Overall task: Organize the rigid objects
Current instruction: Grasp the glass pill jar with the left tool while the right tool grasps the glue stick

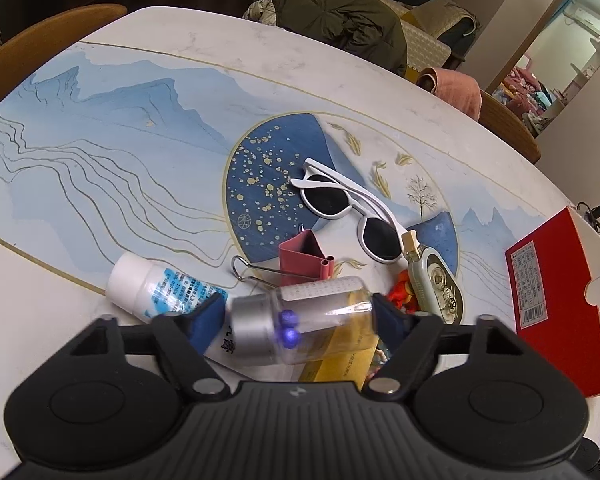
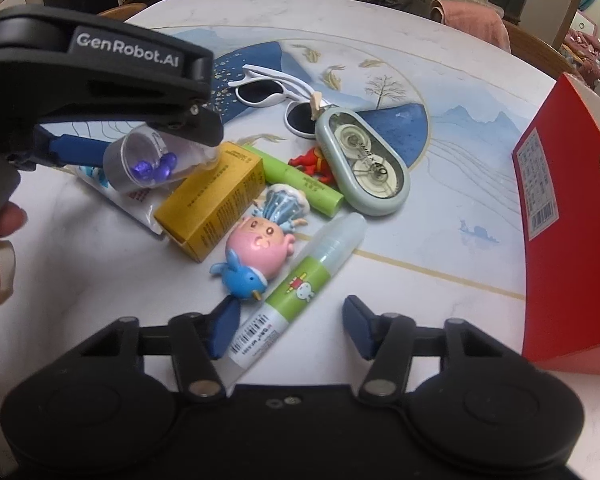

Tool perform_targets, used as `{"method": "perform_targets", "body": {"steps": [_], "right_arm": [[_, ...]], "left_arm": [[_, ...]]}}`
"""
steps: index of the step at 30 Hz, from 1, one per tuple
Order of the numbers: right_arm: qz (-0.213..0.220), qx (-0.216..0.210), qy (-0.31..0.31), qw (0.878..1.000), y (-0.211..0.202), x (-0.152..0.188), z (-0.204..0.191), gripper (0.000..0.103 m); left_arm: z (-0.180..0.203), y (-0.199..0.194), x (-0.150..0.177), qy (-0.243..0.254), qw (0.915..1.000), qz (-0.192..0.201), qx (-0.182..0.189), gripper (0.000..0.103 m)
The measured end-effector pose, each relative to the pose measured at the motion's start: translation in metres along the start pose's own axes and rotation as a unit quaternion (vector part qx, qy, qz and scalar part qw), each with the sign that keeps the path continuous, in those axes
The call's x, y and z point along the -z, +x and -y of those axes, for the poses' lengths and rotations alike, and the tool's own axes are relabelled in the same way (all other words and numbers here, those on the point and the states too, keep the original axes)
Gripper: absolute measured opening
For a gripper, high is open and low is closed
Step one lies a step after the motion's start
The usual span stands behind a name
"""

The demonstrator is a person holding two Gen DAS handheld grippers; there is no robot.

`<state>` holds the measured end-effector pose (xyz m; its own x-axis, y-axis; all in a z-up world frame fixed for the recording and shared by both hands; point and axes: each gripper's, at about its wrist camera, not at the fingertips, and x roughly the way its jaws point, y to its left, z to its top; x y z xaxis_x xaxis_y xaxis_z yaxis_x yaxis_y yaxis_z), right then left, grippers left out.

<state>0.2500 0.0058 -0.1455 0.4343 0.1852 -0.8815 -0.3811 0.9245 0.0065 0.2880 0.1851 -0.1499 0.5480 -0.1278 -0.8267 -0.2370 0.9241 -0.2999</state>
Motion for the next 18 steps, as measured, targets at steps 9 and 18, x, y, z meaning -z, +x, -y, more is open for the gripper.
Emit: {"method": "perform_targets", "body": {"steps": [9, 18], "right_arm": [[-0.002, 0.003, 0.019, 1.0, -0.006, 0.002, 0.014, 0.02], [-0.001, -0.002, 0.05, 0.999, -0.013, 0.011, 0.032, 0.016]], "left_arm": [[0.001, -0.003, 0.002, 0.01, 0.9999, 0.004, -0.009, 0.073], [0.007, -0.015, 0.009, 0.04, 0.9991, 0.015, -0.002, 0.073]]}}
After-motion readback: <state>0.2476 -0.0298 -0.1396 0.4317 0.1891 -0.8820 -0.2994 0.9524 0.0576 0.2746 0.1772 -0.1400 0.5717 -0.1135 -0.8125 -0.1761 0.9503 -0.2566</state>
